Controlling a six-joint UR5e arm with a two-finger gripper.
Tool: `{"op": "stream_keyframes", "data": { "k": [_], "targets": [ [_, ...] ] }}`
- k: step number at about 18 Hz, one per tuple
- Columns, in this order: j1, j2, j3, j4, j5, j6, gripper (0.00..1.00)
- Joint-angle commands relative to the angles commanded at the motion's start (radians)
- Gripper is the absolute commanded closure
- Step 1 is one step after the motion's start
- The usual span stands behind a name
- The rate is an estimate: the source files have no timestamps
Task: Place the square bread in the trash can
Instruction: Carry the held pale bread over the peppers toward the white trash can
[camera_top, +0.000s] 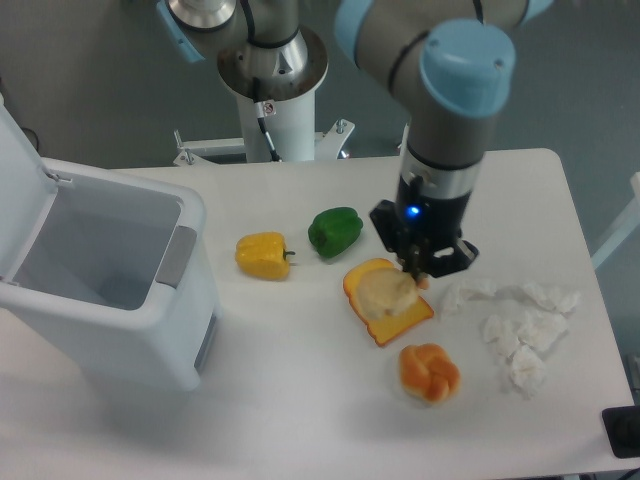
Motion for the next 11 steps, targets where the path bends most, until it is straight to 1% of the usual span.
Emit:
{"op": "stream_keyframes", "data": {
  "k": [3, 9, 11],
  "targets": [
    [-0.035, 0.038, -0.012, 0.0, -0.046, -0.069, 0.83],
    [-0.126, 0.141, -0.069, 0.0, -0.111, -0.184, 0.83],
    [-0.169, 0.152, -0.071, 0.0, -0.117, -0.223, 0.83]
  ]
}}
